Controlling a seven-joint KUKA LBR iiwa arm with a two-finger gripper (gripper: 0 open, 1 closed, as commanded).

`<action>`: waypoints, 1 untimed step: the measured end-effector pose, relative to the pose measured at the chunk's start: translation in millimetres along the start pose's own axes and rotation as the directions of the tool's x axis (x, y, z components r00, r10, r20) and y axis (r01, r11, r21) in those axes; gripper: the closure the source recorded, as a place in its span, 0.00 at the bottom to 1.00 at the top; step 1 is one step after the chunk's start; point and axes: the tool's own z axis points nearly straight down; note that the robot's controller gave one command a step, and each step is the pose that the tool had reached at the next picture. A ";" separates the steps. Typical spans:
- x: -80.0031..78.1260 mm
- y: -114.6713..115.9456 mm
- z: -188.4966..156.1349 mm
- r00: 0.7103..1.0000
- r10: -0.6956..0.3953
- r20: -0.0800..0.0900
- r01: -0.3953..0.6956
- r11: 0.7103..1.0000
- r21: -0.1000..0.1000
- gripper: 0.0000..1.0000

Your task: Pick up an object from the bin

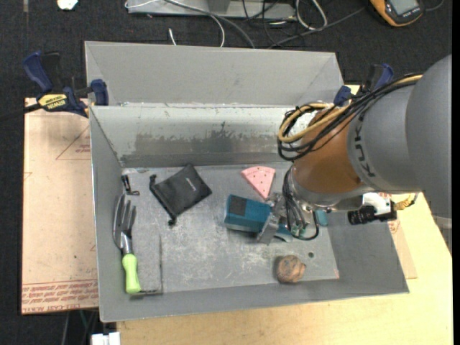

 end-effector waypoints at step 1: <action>1.0 -0.1 -9.6 1.000 -0.001 -0.003 0.001 1.000 0.001 1.00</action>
Offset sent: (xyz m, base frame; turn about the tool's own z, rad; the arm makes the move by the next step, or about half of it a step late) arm -0.0012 0.0002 0.0154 -0.0007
